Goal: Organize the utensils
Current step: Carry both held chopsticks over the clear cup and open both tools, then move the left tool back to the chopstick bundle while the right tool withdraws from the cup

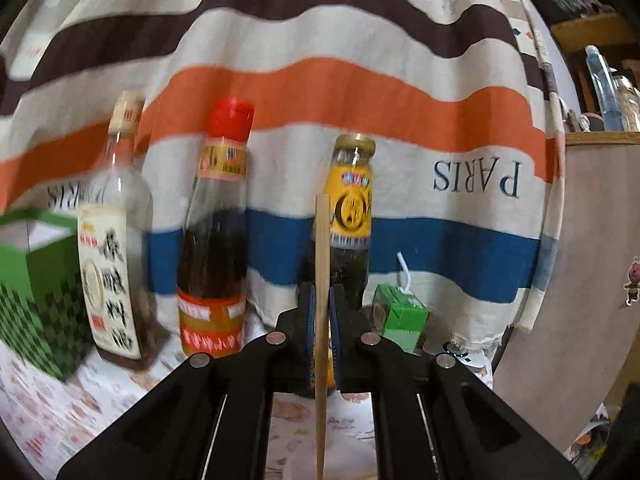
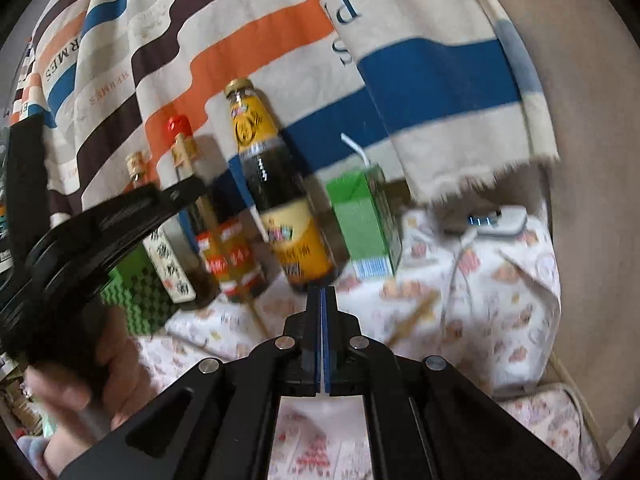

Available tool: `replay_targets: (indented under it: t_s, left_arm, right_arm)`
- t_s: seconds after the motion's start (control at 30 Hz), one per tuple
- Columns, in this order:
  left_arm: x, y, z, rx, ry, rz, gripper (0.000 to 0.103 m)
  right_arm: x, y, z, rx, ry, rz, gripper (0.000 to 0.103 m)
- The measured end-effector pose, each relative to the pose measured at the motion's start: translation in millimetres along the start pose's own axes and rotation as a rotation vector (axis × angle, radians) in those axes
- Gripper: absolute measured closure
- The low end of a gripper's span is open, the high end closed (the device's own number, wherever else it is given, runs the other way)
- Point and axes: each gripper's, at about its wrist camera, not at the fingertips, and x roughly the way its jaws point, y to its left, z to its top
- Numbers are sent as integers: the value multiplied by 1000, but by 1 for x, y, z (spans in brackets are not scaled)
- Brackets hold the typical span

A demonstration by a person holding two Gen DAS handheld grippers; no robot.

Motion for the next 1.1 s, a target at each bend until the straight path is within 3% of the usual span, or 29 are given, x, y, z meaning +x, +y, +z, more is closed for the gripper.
replay_targets:
  t_s: [0.2,0.37,0.57,0.67,0.73,0.87,0.93,1.1]
  left_arm:
    - [5,-3,-32,27,85,-9,97]
    - [5,-2,-46,90,188,-55,97]
    - [14,2,-52,83,310,-56,97]
    - [16,1,-53,94,350,-41,97]
    - [17,4,-49,75,373,-28,97]
    - [9,6,-38,78,367,-49,95]
    - [0,5,-32,103,342,-46,82]
    - [-31,17,-22,95,298,-64,67]
  right_arm:
    - [6,-17,-20,69,120,-63,102]
    - [24,-41,-32,103,222,-177,102]
    - [52,-74,-51,244,379,-108,101]
    - [65,-81,-63,255,429,-136,100]
    - [71,-85,-70,251,450,-203,100]
    - [78,-86,-74,261,481,-182,90]
    - [78,-86,-75,260,478,-176,82]
    - [78,-88,-75,264,475,-162,73]
